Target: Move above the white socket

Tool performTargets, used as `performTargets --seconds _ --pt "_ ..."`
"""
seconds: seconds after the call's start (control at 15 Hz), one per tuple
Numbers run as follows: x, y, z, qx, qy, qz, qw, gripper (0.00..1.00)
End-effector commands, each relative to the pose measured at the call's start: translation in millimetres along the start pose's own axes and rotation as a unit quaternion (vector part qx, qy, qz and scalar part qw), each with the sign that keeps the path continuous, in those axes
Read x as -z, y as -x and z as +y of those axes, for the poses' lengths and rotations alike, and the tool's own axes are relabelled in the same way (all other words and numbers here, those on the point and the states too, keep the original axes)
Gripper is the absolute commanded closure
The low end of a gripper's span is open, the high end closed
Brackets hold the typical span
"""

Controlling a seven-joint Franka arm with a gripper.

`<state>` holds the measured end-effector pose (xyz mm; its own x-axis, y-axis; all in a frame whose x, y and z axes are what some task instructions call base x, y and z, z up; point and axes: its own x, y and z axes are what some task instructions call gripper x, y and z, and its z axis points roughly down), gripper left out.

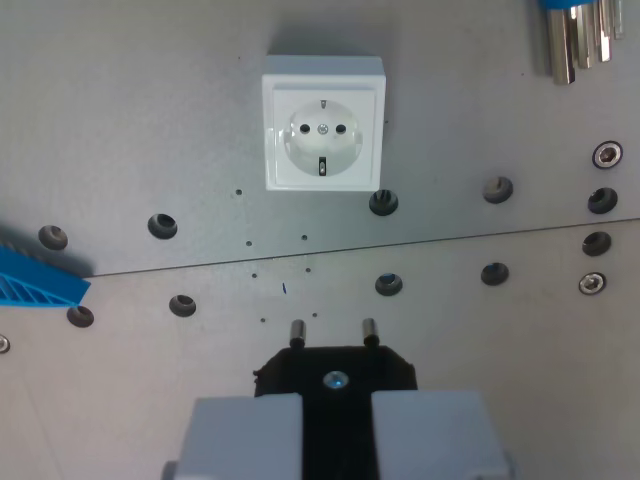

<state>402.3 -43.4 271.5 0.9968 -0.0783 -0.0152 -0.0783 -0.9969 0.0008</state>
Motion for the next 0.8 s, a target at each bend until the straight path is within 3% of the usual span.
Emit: performTargets --seconds 0.07,0.8 --pt "-10.3 -0.4 -0.1 -0.004 -0.001 0.026 0.9997 1.00" --pt "-45.5 1.5 -0.5 -0.014 -0.004 0.041 0.9990 1.00"
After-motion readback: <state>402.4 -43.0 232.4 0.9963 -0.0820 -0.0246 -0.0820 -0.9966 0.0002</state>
